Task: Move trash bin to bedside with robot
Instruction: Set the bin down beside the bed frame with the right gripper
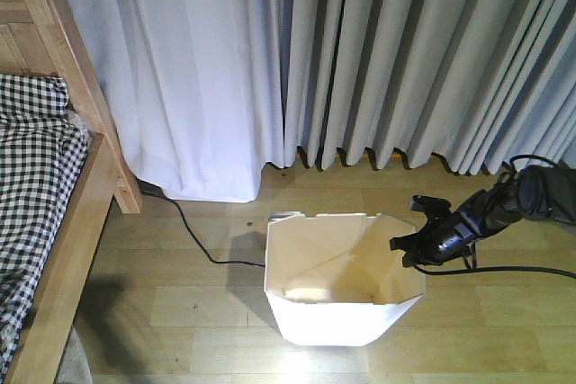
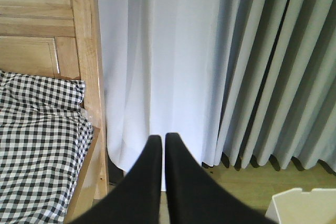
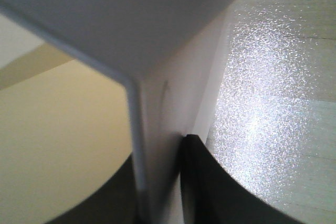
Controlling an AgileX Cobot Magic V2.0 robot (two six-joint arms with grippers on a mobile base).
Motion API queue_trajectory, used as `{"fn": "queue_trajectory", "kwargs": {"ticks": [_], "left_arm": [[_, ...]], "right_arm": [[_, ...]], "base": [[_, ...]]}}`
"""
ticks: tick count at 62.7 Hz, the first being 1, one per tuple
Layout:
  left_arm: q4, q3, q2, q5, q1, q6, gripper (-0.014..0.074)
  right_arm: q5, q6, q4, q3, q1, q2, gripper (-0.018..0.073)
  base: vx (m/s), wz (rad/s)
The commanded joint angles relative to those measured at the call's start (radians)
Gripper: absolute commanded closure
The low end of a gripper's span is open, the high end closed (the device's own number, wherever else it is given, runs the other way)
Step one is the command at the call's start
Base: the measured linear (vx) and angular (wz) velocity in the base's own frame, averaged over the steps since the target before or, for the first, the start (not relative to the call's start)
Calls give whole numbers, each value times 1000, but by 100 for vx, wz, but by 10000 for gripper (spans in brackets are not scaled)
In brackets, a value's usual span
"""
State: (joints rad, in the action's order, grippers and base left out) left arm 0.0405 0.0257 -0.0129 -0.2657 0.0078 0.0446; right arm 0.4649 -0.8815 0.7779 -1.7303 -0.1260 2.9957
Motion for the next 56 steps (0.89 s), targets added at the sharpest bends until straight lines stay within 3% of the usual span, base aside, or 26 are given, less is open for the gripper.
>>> {"fn": "queue_trajectory", "kwargs": {"ticks": [1, 56], "left_arm": [[4, 19, -14, 68, 0, 6, 602], [4, 19, -14, 68, 0, 6, 602]], "right_arm": [[135, 76, 10, -76, 0, -54, 471], [183, 110, 2, -278, 2, 101, 387]], "base": [[0, 0], [0, 0]]}}
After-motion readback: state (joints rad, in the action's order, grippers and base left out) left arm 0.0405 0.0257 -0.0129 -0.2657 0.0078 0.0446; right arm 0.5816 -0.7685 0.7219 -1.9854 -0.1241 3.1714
